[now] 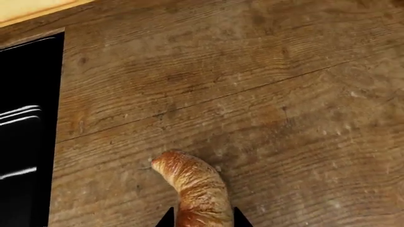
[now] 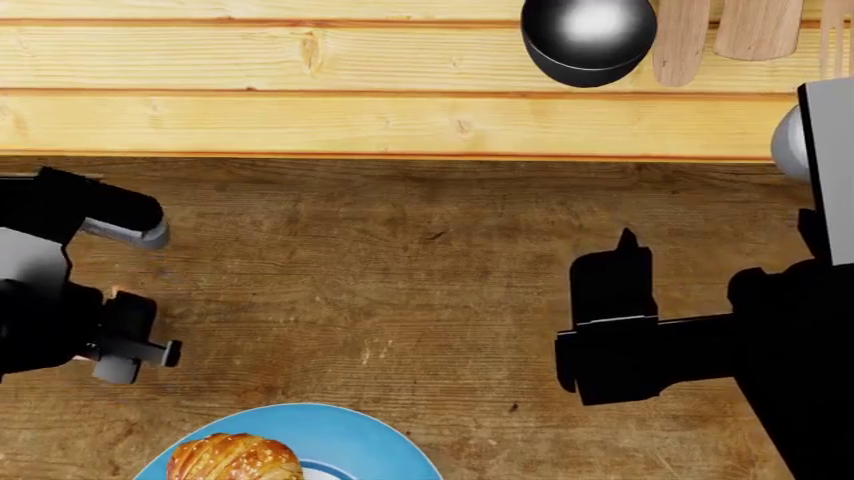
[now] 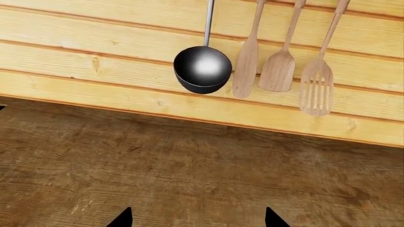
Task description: Place the pastries on the plates.
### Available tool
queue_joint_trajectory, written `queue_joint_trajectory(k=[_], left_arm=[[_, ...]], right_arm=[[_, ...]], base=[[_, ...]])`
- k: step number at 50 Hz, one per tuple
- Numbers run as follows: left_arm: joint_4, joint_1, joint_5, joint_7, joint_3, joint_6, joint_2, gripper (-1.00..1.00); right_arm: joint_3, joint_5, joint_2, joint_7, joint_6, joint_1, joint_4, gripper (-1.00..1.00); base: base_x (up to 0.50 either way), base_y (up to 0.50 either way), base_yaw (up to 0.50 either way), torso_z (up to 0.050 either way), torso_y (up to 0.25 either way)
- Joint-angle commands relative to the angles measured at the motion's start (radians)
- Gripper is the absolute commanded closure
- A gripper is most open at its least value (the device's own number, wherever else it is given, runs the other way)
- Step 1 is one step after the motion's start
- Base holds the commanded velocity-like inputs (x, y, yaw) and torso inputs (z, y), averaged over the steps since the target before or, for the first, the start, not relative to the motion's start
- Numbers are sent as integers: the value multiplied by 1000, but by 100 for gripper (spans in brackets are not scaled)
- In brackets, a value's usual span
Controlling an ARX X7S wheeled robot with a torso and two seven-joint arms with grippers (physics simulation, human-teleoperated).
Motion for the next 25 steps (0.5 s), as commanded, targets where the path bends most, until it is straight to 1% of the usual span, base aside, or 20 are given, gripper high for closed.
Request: queue_joint_trajectory(k=[1,3,8,10,15,17,21,23,25], left_arm=[[164,-79,-194,-154,-193,-89,-60,100],[222,-108,-267,-209,-253,-126,-76,100],[270,-134,-353,-281,-317,-162,-93,100],[296,-134,-409,-328,-351,-182,-104,100],[391,-100,-586,-463,-424,-206,-125,100],[422,-88,-665,-521,-441,-206,-134,100],[511,-47,-815,-622,-471,-178,-173,100],[530,-33,-844,-639,-477,-167,-187,100],[535,-22,-838,-630,-483,-162,-192,100]], right_arm=[[-1,-4,-1,4,-6,-3,-3,-100],[-3,-9,-9,7,-6,-1,0,-100],[-5,-54,-26,-6,-14,-16,1,-100],[-8,-69,-31,-11,-4,-13,2,-100],[-7,-197,-43,-47,17,-25,-20,-100],[7,-241,-42,-66,-3,-39,-32,-100],[19,-275,-35,-77,-37,-67,-30,-100],[20,-290,-37,-82,-42,-72,-32,-100],[22,-297,-43,-85,-52,-78,-27,-100]], base=[[0,0,0,0,0],[0,0,0,0,0],[0,0,0,0,0],[0,0,0,0,0],[0,0,0,0,0],[0,0,0,0,0],[0,0,0,0,0],[0,0,0,0,0],[0,0,0,0,0]])
